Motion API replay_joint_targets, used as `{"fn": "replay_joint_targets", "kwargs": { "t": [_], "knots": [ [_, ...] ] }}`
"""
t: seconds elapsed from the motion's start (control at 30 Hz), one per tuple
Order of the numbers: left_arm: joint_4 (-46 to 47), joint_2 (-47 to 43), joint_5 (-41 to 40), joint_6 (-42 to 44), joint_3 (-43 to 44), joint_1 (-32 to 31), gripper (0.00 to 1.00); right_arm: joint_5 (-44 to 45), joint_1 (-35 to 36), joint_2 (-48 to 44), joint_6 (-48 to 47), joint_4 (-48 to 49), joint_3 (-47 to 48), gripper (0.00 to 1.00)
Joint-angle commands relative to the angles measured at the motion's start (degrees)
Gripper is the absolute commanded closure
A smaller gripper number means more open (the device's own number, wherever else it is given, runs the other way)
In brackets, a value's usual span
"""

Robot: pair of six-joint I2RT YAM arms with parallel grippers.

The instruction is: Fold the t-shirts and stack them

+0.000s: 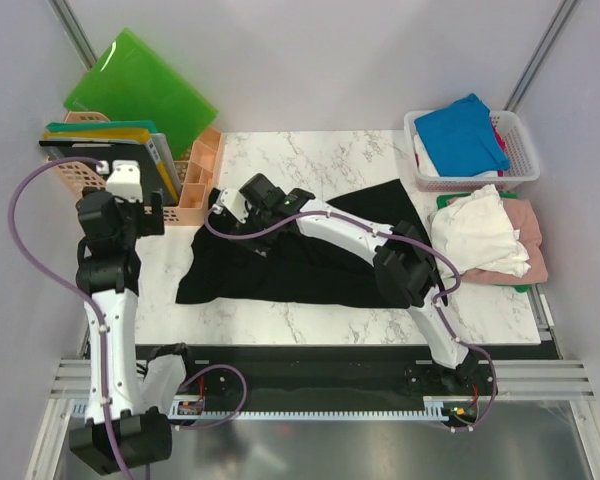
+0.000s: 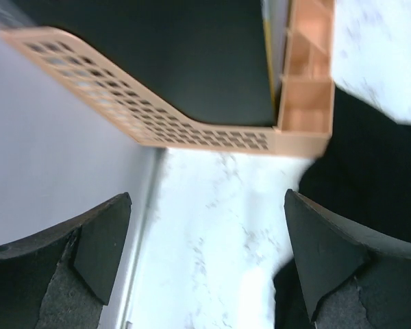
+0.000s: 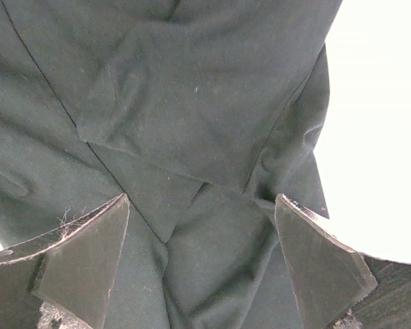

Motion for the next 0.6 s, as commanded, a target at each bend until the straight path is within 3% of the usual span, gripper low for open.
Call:
{"fn": "replay_joint_targets", "kwargs": {
  "t": [0.0,0.27,0.57],
  "knots": [
    [6.63,-4.35,-8.05,-2.41,3.34,0.74,0.0,-1.14,0.83,0.23,1.28,-0.8,3.34,0.06],
    [9.09,-11.03,-14.93,1.72,-0.08,5.74,0.0,-3.34,5.58,-0.12,-0.12,-1.15,-1.13,0.1],
    [8.57,-10.69,-10.54,-0.83,-0.88,9.44,0.0,-3.61,10.59,1.81,0.23,0.78,-2.99,0.12]
  ]
}}
